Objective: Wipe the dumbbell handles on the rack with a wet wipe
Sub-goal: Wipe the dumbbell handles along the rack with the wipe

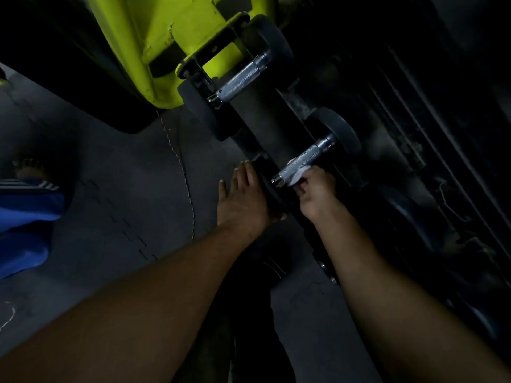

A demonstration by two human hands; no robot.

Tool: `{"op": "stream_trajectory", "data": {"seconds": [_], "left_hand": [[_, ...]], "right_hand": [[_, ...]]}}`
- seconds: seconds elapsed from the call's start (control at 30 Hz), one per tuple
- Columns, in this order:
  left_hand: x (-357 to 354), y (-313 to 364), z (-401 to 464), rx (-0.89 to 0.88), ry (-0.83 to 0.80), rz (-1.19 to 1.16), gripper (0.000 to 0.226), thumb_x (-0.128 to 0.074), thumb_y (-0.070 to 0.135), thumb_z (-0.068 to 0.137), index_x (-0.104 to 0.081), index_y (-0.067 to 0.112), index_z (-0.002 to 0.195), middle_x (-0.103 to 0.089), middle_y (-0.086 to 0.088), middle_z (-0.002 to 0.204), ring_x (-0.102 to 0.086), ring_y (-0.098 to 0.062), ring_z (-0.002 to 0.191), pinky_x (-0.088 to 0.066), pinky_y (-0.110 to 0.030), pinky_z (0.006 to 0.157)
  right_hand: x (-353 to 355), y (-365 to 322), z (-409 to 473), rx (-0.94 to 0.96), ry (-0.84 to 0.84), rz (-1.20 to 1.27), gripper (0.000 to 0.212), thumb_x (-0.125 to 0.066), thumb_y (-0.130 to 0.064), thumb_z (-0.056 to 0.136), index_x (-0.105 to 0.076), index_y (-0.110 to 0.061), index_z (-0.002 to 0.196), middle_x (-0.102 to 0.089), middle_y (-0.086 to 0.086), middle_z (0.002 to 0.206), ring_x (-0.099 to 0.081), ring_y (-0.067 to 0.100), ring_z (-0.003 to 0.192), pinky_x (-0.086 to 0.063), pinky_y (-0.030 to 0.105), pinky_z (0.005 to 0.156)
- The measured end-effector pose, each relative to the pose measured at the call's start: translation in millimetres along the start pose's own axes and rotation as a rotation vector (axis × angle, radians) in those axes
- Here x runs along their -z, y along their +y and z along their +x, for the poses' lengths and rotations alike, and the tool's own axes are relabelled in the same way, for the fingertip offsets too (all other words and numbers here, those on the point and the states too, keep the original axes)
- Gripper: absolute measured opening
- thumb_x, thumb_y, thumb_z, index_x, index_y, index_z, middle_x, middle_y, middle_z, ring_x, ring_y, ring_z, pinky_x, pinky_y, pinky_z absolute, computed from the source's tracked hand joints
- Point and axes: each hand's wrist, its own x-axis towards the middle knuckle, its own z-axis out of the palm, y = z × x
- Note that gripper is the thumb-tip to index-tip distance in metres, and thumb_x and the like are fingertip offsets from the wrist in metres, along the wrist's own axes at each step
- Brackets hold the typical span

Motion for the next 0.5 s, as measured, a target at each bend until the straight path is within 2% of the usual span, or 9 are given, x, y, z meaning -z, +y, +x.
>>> {"op": "stream_trajectory", "data": {"seconds": [0.03,0.1,0.17,0.23,0.3,0.4,0.43,0.5], "left_hand": [[1,1,0,0.001,-0.001,-0.004,0.145,-0.076,0.076,0.064,0.009,0.007,0.159,0.000,-0.009,0.170,-0.003,-0.020,0.157,-0.005,-0.050,0.126],[3,2,-2,-0.004,-0.004,-0.007,0.145,-0.076,0.075,0.064,0.008,0.006,0.159,-0.001,-0.010,0.170,-0.004,-0.021,0.157,-0.005,-0.050,0.126],[4,2,-3,-0.011,-0.003,-0.014,0.143,-0.077,0.074,0.066,0.008,0.006,0.159,-0.001,-0.011,0.170,-0.004,-0.022,0.157,-0.005,-0.051,0.126],[4,1,-3,-0.015,-0.007,-0.021,0.142,-0.077,0.073,0.067,0.008,0.006,0.159,0.000,-0.010,0.170,-0.002,-0.023,0.157,-0.004,-0.051,0.126],[4,1,-3,-0.013,-0.011,-0.018,0.141,-0.076,0.072,0.068,0.009,0.006,0.159,0.002,-0.010,0.170,-0.001,-0.022,0.157,-0.004,-0.051,0.126],[3,1,-3,-0.008,-0.007,-0.010,0.141,-0.076,0.073,0.068,0.010,0.006,0.159,0.002,-0.010,0.170,-0.002,-0.022,0.157,-0.004,-0.051,0.126],[3,1,-3,-0.009,-0.007,-0.012,0.142,-0.076,0.073,0.068,0.010,0.006,0.159,0.001,-0.010,0.170,-0.003,-0.022,0.157,-0.004,-0.051,0.125],[3,1,-3,-0.009,-0.009,-0.013,0.142,-0.076,0.074,0.068,0.010,0.006,0.159,0.001,-0.010,0.170,-0.005,-0.023,0.157,-0.004,-0.050,0.125]], "right_hand": [[-1,4,-3,-0.027,-0.028,-0.095,0.027,-0.053,0.012,0.066,-0.065,-0.010,0.055,-0.064,0.009,0.065,-0.061,0.025,0.068,-0.050,0.035,0.070],[-4,11,-10,-0.038,-0.084,-0.217,0.022,-0.057,0.008,0.067,-0.065,-0.011,0.059,-0.064,0.007,0.063,-0.061,0.025,0.065,-0.051,0.030,0.066],[-8,15,-12,0.010,-0.092,-0.306,0.020,-0.058,0.004,0.076,-0.061,-0.014,0.069,-0.061,0.001,0.064,-0.057,0.016,0.062,-0.044,0.013,0.049],[-12,16,-12,0.055,-0.061,-0.339,0.021,-0.058,0.000,0.085,-0.058,-0.017,0.074,-0.058,-0.002,0.067,-0.052,0.009,0.058,-0.033,0.008,0.034],[-14,20,-7,0.063,-0.012,-0.355,0.018,-0.054,-0.003,0.090,-0.058,-0.018,0.081,-0.061,-0.001,0.074,-0.054,0.007,0.061,-0.036,0.010,0.036],[-15,32,0,0.098,0.078,-0.355,0.012,-0.053,-0.009,0.092,-0.058,-0.020,0.092,-0.068,0.006,0.096,-0.063,0.015,0.076,-0.049,0.020,0.058],[-14,35,0,0.105,0.099,-0.334,0.010,-0.055,-0.011,0.092,-0.057,-0.020,0.090,-0.068,0.007,0.098,-0.063,0.017,0.080,-0.049,0.022,0.060],[-12,40,-3,0.140,0.125,-0.282,0.014,-0.061,-0.011,0.091,-0.056,-0.020,0.082,-0.066,0.003,0.089,-0.062,0.016,0.081,-0.046,0.022,0.055]]}}
